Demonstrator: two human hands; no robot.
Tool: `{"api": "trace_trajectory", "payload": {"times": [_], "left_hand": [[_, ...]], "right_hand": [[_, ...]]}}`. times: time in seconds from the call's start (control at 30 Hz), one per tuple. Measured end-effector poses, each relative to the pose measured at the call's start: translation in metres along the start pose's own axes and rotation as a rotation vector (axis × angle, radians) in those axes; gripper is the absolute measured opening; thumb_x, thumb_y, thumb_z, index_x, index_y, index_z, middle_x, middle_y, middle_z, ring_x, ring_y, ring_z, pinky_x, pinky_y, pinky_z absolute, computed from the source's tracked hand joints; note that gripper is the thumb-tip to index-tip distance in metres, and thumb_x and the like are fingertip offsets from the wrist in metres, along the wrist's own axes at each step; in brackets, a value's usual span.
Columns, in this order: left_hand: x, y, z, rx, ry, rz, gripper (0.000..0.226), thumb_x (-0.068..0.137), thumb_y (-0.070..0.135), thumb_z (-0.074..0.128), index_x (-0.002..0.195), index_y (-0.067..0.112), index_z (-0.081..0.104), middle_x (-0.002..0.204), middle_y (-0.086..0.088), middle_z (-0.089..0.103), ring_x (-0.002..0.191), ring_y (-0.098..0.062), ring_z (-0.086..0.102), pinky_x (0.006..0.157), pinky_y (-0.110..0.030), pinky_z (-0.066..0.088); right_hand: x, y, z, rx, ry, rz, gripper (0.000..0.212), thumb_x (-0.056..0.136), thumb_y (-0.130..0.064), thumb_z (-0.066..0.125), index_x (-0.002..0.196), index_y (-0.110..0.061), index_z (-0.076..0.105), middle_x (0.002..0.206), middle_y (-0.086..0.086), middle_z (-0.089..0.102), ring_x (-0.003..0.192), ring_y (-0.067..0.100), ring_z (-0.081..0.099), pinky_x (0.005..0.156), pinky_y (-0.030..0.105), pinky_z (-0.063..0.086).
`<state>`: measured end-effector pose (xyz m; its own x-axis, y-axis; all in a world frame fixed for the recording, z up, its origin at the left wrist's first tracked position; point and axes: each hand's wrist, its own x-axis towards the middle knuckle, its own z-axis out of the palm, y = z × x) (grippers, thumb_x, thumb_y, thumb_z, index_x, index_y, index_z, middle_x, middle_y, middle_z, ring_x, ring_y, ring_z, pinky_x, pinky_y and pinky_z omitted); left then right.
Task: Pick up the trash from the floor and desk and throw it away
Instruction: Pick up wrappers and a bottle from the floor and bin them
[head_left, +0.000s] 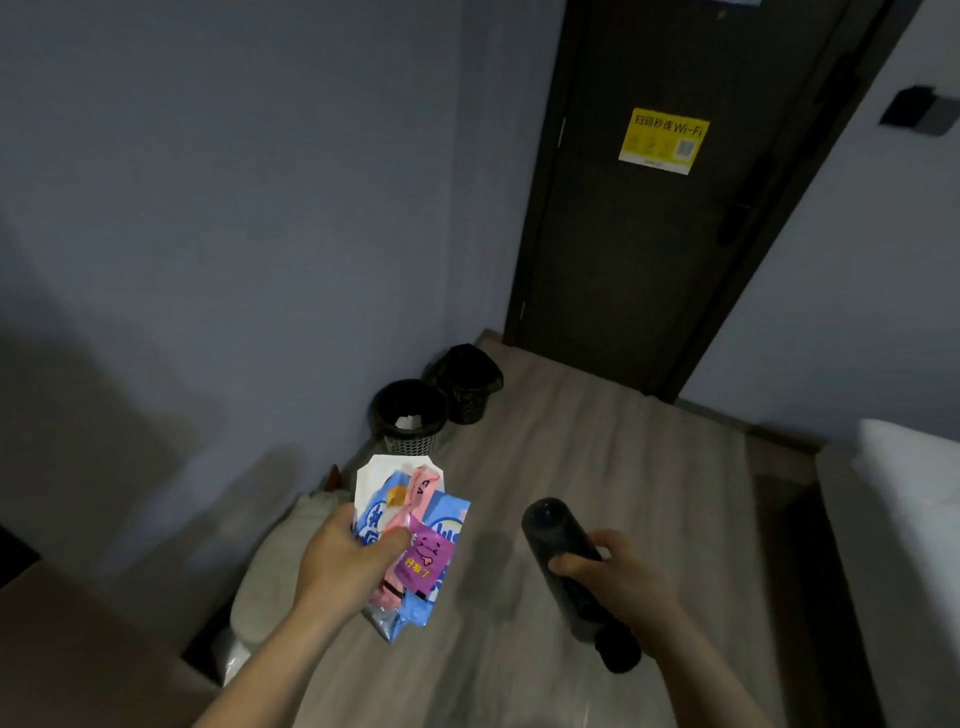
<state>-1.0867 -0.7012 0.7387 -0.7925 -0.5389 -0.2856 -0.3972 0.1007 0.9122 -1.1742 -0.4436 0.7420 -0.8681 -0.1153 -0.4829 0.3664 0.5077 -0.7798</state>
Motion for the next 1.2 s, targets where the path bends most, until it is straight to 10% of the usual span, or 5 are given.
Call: {"api": "trace_trajectory", "payload": {"times": [0.2, 0.5, 1.2], "left_hand": [[0.077, 0.010, 0.003, 0.003, -0.008, -0.058, 0.016, 0.076, 0.024, 0.072, 0.088, 0.023, 0.060, 0.079, 0.002, 0.074, 0.067, -0.013, 0.071, 0.059, -0.031, 0.057], [0.201, 0.032, 0.036, 0.063, 0.046, -0.113, 0.035, 0.063, 0.039, 0.072, 0.091, 0.019, 0.063, 0.084, -0.002, 0.072, 0.076, -0.021, 0.070, 0.074, -0.045, 0.058], [0.448, 0.085, 0.139, 0.204, 0.102, -0.207, 0.020, 0.077, 0.022, 0.074, 0.081, 0.022, 0.054, 0.072, 0.006, 0.063, 0.067, -0.012, 0.062, 0.062, -0.029, 0.048]], "right_hand": [[0.072, -0.039, 0.016, 0.008, -0.022, 0.030, 0.053, 0.072, -0.034, 0.078, 0.114, -0.021, 0.050, 0.092, 0.001, 0.064, 0.072, 0.016, 0.067, 0.045, 0.021, 0.048], [0.205, -0.084, 0.015, 0.001, -0.074, 0.034, 0.046, 0.074, -0.033, 0.076, 0.110, -0.022, 0.050, 0.092, 0.000, 0.064, 0.072, 0.014, 0.067, 0.045, 0.018, 0.047], [0.484, -0.200, -0.042, -0.067, -0.175, 0.109, 0.057, 0.076, -0.032, 0.074, 0.123, -0.016, 0.047, 0.101, 0.004, 0.061, 0.082, 0.019, 0.065, 0.056, 0.024, 0.049]]}}
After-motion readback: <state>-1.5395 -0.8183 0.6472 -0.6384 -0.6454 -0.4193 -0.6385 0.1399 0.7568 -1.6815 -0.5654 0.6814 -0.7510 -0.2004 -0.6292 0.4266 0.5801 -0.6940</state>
